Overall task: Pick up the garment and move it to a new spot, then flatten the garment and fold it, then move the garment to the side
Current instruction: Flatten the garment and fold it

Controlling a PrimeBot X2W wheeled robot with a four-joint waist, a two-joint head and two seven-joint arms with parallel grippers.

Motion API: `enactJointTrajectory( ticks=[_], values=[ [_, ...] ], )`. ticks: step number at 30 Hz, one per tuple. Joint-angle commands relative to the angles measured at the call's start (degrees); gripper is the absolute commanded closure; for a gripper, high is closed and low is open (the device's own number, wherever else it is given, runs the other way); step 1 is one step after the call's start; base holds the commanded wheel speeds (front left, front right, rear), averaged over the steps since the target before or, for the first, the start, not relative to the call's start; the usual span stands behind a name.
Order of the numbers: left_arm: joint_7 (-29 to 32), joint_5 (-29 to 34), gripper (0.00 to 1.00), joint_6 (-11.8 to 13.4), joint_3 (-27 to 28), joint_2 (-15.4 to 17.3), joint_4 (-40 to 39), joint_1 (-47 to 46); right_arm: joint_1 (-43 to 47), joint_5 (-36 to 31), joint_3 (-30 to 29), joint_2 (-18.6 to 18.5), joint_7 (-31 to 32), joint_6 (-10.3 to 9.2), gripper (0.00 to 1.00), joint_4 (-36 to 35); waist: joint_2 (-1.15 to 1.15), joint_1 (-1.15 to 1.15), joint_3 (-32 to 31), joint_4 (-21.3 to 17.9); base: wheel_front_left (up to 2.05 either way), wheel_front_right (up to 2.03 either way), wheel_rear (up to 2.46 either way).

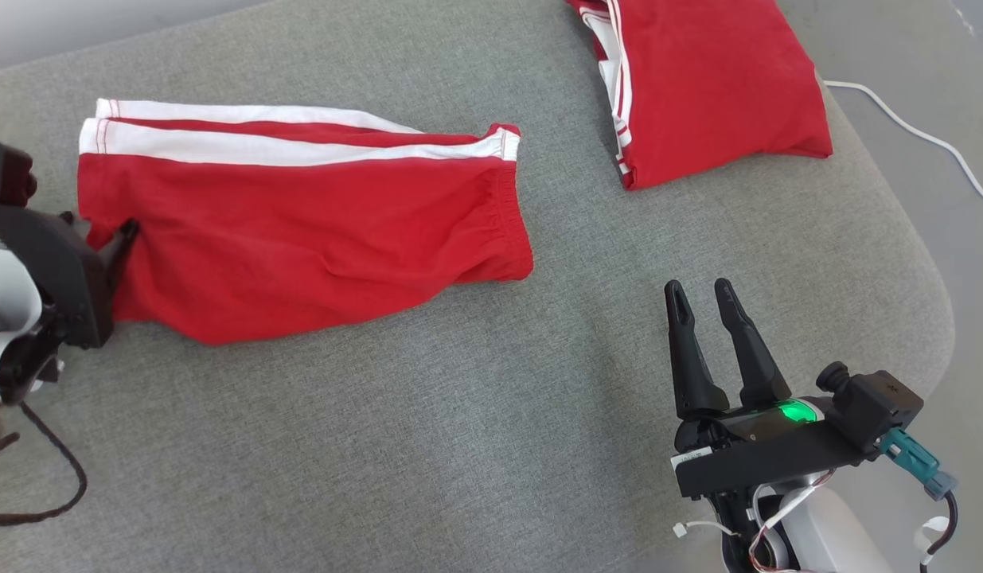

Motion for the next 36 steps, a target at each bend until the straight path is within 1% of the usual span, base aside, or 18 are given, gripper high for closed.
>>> enactJointTrajectory(
  ticks=[1,2,3,4,9,16,23,28,34,36],
  values=[
    [1.50,-0.57,0.00,-0.03,-1.18,-1.01,0.15,1.11,-0.79,0.11,0.07,0.23,-0.35,-0.16,0.00,0.22,0.00,0.00,0.21,-0.01,0.00,0.00,0.00],
    [1.97,-1.06,0.38,-0.12,-1.26,-1.22,0.02,0.89,-0.90,0.10,0.08,0.25,-0.40,-0.16,0.00,0.29,0.00,0.00,0.31,0.01,0.00,0.00,0.00],
    [2.13,-1.35,0.98,-0.12,-1.31,-1.34,-0.15,0.72,-1.02,0.07,0.11,0.26,-0.45,-0.16,0.00,0.34,0.00,0.00,0.40,0.04,0.00,0.00,0.00],
    [2.24,-1.48,1.00,-0.11,-1.48,-1.31,-0.45,0.61,-1.07,0.02,0.13,0.27,-0.47,-0.16,0.00,0.40,0.00,0.00,0.47,0.09,0.00,0.00,0.00],
    [0.58,-2.40,1.00,-0.05,-2.29,-0.74,-3.19,-0.02,-0.97,-0.36,-0.18,0.08,-0.47,-0.16,0.00,0.97,0.00,0.00,-0.52,1.23,0.00,0.00,0.00],
    [-2.81,-3.61,1.00,-0.03,-3.40,-1.01,-6.74,1.15,0.18,0.02,-0.87,-0.90,-0.51,-0.16,0.00,1.94,0.00,0.00,-4.33,5.12,0.00,0.00,0.00],
    [-6.46,-5.72,1.00,0.03,-4.47,-0.39,-11.65,5.93,2.41,-0.19,-3.08,-1.53,-0.37,-0.16,0.00,2.98,0.00,0.00,-8.80,10.03,0.00,0.00,0.00],
    [-8.93,-6.64,1.00,0.31,-4.82,0.23,-14.64,10.81,4.85,-0.50,-5.37,-1.41,0.58,-0.16,0.00,2.90,0.00,0.00,-10.57,13.06,0.00,0.00,0.00],
    [-10.85,-7.62,1.00,1.03,-4.97,0.62,-17.06,15.24,6.94,-1.08,-7.12,-1.03,2.02,-0.16,0.00,2.01,0.00,0.00,-11.37,14.75,0.00,0.00,0.00],
    [-12.10,-7.27,1.00,1.69,-5.04,0.53,-17.44,16.47,7.53,-1.39,-7.55,-0.88,2.62,-0.16,0.00,1.73,0.00,0.00,-11.48,15.01,0.00,0.00,0.00]
  ],
)
